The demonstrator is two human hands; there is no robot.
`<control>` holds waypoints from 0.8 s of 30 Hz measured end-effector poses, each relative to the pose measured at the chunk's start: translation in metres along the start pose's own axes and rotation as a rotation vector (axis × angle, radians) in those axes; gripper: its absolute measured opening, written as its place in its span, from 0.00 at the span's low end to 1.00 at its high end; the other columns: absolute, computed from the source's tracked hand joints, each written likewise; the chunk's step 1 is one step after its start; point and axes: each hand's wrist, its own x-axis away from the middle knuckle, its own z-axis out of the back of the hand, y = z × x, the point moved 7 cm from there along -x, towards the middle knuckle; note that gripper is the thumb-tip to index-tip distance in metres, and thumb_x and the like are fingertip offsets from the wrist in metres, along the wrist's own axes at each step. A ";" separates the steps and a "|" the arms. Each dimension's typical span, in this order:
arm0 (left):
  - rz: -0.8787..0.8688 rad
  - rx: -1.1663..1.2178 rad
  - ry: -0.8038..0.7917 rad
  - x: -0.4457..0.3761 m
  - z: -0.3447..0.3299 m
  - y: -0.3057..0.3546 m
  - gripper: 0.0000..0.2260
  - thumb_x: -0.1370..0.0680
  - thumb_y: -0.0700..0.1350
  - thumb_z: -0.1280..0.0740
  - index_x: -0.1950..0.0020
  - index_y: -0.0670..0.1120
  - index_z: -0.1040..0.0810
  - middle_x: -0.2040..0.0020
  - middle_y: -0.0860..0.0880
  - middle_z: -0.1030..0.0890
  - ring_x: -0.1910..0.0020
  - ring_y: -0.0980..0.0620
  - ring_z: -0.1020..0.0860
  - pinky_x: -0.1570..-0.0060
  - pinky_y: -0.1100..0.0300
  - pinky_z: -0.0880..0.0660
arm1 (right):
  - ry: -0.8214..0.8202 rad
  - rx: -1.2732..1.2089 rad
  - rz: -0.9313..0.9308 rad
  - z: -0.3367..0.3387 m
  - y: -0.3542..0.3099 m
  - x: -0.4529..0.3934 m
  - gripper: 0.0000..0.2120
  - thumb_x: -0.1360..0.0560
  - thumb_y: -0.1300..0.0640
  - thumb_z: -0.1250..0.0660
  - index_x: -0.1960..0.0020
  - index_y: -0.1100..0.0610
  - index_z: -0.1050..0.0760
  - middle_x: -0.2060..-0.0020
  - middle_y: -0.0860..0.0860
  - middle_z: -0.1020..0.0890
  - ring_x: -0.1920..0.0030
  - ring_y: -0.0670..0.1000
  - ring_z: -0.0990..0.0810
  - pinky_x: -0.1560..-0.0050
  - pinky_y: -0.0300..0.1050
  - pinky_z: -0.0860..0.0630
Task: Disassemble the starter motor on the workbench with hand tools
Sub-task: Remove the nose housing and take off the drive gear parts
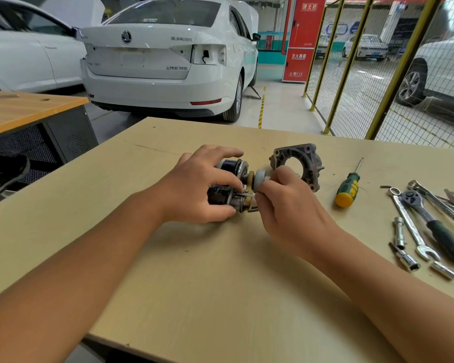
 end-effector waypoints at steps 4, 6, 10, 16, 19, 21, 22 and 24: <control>-0.033 0.045 0.012 -0.001 0.002 0.000 0.16 0.32 0.56 0.24 0.45 0.58 0.13 0.23 0.54 0.30 0.23 0.49 0.36 0.30 0.35 0.34 | -0.022 0.030 0.006 -0.001 -0.001 0.000 0.10 0.19 0.58 0.37 0.53 0.63 0.23 0.57 0.55 0.30 0.66 0.58 0.29 0.67 0.53 0.28; -0.050 0.067 0.026 -0.001 0.002 0.000 0.15 0.32 0.54 0.22 0.46 0.57 0.13 0.23 0.54 0.30 0.23 0.49 0.35 0.30 0.35 0.34 | -0.022 0.071 0.011 -0.001 -0.002 0.000 0.09 0.20 0.58 0.34 0.54 0.63 0.22 0.57 0.55 0.28 0.67 0.60 0.27 0.69 0.52 0.28; -0.053 0.099 0.079 -0.001 0.005 -0.004 0.22 0.34 0.56 0.21 0.41 0.57 0.15 0.24 0.54 0.30 0.24 0.48 0.34 0.31 0.35 0.33 | -0.004 0.203 -0.014 0.001 0.000 0.000 0.06 0.25 0.55 0.28 0.54 0.57 0.21 0.58 0.52 0.25 0.66 0.59 0.25 0.61 0.49 0.32; 0.132 0.044 -0.013 0.000 0.003 -0.024 0.46 0.40 0.67 0.23 0.25 0.74 0.38 0.21 0.59 0.38 0.19 0.53 0.45 0.26 0.35 0.39 | -0.030 0.140 0.002 0.002 -0.002 -0.001 0.05 0.23 0.56 0.30 0.54 0.58 0.21 0.59 0.52 0.25 0.66 0.60 0.24 0.68 0.45 0.32; 0.195 0.055 -0.060 0.001 -0.001 -0.035 0.47 0.43 0.72 0.24 0.26 0.77 0.40 0.19 0.60 0.43 0.19 0.56 0.51 0.25 0.35 0.41 | -0.027 0.088 0.003 0.002 -0.003 -0.001 0.10 0.20 0.57 0.36 0.54 0.62 0.21 0.59 0.54 0.28 0.66 0.61 0.26 0.68 0.51 0.27; 0.218 0.117 -0.062 0.002 -0.001 -0.043 0.48 0.44 0.72 0.23 0.26 0.77 0.39 0.19 0.60 0.44 0.20 0.59 0.51 0.23 0.41 0.41 | -0.047 0.103 -0.013 -0.001 -0.001 -0.002 0.12 0.18 0.56 0.39 0.51 0.63 0.21 0.57 0.55 0.29 0.64 0.61 0.27 0.64 0.54 0.26; 0.229 0.147 -0.061 0.003 -0.001 -0.047 0.48 0.44 0.72 0.22 0.26 0.77 0.38 0.19 0.60 0.44 0.20 0.60 0.50 0.24 0.44 0.41 | -0.066 0.107 -0.019 -0.003 0.000 -0.002 0.12 0.18 0.56 0.40 0.50 0.63 0.21 0.56 0.56 0.28 0.63 0.60 0.27 0.62 0.54 0.26; 0.258 0.180 -0.063 0.004 -0.003 -0.052 0.48 0.45 0.73 0.22 0.26 0.76 0.38 0.19 0.59 0.44 0.20 0.58 0.49 0.25 0.48 0.41 | -0.091 0.125 -0.029 -0.006 0.001 -0.002 0.10 0.18 0.57 0.39 0.47 0.60 0.21 0.55 0.53 0.26 0.59 0.58 0.26 0.58 0.51 0.28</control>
